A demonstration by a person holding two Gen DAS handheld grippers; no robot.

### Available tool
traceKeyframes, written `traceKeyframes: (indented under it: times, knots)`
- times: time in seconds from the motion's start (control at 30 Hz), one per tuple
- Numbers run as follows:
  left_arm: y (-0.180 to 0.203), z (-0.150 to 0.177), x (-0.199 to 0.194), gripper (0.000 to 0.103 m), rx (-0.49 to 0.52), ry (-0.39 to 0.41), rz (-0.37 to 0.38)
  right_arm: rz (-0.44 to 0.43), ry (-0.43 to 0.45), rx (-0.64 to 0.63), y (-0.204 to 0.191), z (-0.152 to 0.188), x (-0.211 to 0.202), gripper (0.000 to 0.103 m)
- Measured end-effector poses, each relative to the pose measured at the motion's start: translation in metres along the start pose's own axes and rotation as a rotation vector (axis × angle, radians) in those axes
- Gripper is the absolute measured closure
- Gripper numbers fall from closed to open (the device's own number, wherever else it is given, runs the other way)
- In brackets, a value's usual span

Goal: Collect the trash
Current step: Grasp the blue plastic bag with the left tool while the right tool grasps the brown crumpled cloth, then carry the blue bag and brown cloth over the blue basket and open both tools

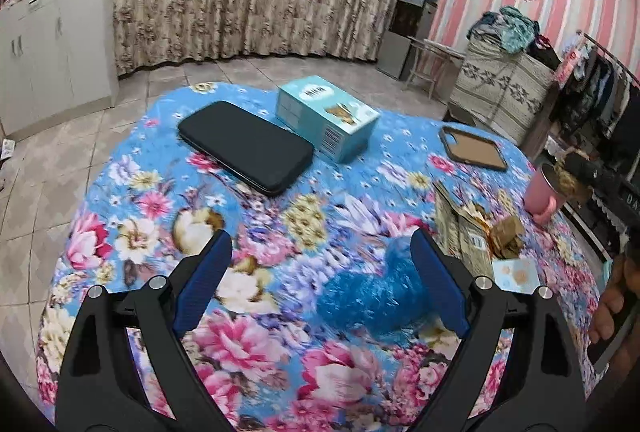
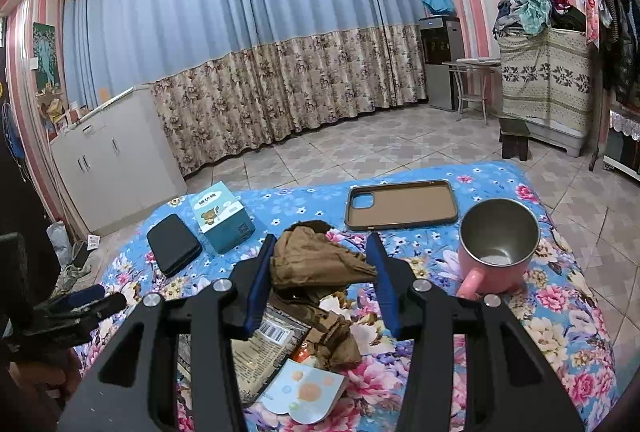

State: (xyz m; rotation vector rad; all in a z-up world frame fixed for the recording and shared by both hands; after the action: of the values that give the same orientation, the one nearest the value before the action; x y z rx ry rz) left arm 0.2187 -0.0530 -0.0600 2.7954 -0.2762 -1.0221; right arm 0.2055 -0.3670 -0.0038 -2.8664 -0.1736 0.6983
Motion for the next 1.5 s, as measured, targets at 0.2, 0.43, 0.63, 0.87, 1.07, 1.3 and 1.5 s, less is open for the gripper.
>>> traceKeyframes:
  times: [0.2,0.43,0.63,0.87,1.07,1.3,1.5]
  knots:
    - [0.021,0.018,0.039,0.015,0.065,-0.166,-0.013,-0.009,-0.001,-0.007,-0.001,0.001,0.000,0.057]
    - [0.045,0.020,0.046,0.080,0.099,-0.195,0.095,0.001,-0.007,0.002,0.005,0.002,0.000,0.057]
    - [0.037,-0.012,-0.006,0.084,0.091,0.071,-0.017,-0.008,0.035,0.025,0.008,-0.004,-0.016,0.057]
    - [0.021,-0.024,-0.032,0.084,0.016,0.180,-0.032,-0.027,0.076,-0.009,-0.005,-0.005,-0.035,0.057]
    - [0.029,-0.031,-0.050,0.084,0.032,0.229,-0.016,-0.044,0.096,-0.044,-0.019,-0.005,-0.045,0.057]
    - [0.048,-0.034,-0.066,0.084,0.045,0.257,0.004,-0.038,0.112,-0.082,-0.030,-0.002,-0.058,0.057]
    - [0.077,-0.036,-0.073,0.084,0.073,0.277,0.043,-0.003,0.127,-0.096,-0.024,-0.002,-0.068,0.057]
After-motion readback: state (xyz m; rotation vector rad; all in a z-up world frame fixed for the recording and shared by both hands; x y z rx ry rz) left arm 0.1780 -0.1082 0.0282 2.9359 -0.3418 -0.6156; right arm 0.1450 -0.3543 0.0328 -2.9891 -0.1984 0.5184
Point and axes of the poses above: each gripper's, at about its wrist camera, not at the fingertips, and x roughly the way its jaws point, y to its right, z to its underside, the point moved 1 cm from there along x, roughly the way its jaws point, and after that the axes turned 1 degree about -x, right-handed, at the moved point
